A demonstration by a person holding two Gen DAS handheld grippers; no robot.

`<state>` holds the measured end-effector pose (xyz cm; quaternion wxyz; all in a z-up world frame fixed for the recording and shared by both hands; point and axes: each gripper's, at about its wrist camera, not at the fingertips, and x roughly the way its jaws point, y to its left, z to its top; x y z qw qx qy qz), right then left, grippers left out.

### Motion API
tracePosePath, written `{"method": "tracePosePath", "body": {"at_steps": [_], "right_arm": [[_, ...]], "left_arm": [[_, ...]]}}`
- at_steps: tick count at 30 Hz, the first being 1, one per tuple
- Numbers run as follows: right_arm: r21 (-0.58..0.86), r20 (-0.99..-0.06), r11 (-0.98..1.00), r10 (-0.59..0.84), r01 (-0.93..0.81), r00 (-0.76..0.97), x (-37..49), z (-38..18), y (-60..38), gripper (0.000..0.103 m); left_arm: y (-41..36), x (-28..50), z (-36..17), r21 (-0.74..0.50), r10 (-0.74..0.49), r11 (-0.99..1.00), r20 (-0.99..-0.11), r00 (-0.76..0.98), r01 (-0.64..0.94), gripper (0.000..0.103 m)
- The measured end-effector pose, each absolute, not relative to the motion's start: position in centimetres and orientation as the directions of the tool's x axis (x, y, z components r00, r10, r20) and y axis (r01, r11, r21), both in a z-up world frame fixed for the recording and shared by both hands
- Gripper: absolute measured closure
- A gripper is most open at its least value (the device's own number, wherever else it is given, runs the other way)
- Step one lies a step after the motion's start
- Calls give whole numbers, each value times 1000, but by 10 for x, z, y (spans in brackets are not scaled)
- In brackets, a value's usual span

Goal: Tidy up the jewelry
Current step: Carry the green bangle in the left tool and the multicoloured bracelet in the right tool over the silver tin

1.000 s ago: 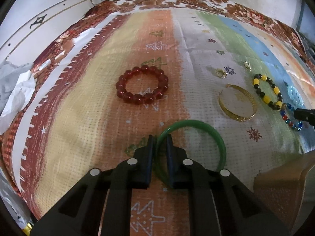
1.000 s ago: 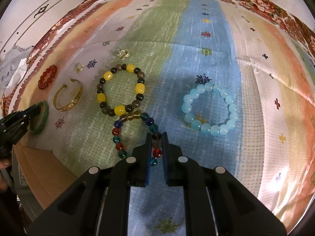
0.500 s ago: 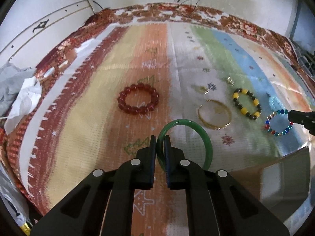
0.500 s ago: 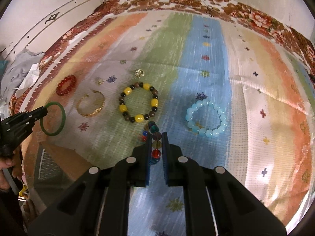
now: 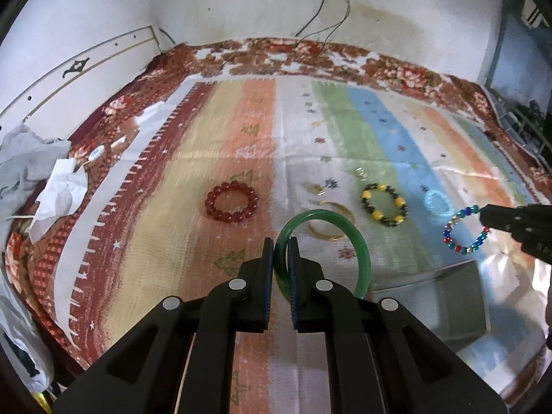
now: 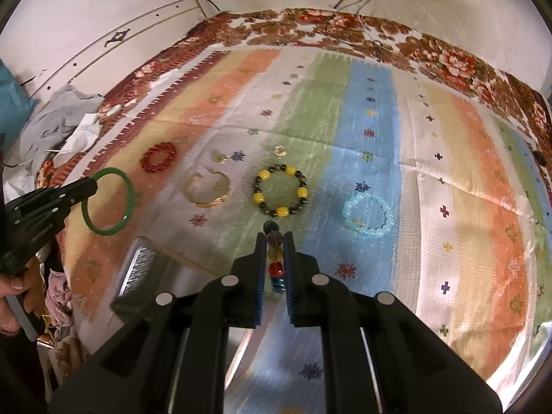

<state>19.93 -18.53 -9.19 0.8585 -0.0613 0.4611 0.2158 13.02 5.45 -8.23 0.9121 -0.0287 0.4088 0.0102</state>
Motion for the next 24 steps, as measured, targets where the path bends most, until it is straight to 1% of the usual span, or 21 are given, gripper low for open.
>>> {"method": "tracePosePath", "body": {"at_steps": [9,24], "right_arm": [[107,-802,885,346,-453,487,164,-75,-175,92],[91,-788,867,363,-490,497,125,-54,-167,92]], "left_arm": [[29,100,-68,-90,-93,995,-722,686,40,95],[9,83,-57,-108,-146,989,-698,701,98,95]]}}
